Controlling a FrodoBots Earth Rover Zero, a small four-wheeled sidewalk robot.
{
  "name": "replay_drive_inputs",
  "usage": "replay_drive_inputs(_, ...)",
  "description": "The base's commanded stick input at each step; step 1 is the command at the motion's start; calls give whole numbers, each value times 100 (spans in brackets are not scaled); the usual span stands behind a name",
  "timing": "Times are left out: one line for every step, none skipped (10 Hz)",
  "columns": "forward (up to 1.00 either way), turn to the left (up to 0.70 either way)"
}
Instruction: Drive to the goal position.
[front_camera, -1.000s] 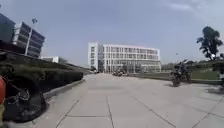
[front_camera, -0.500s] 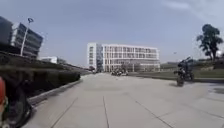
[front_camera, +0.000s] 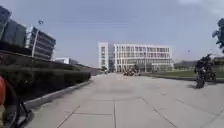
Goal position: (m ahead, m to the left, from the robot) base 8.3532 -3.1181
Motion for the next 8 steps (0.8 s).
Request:
replay_drive_inputs(70, 35)
replay_drive_inputs(70, 35)
replay_drive_inputs(70, 35)
replay_drive_inputs(70, 35)
replay_drive_inputs(70, 35)
replay_drive_inputs(70, 35)
replay_drive_inputs(70, 35)
replay_drive_inputs(70, 35)
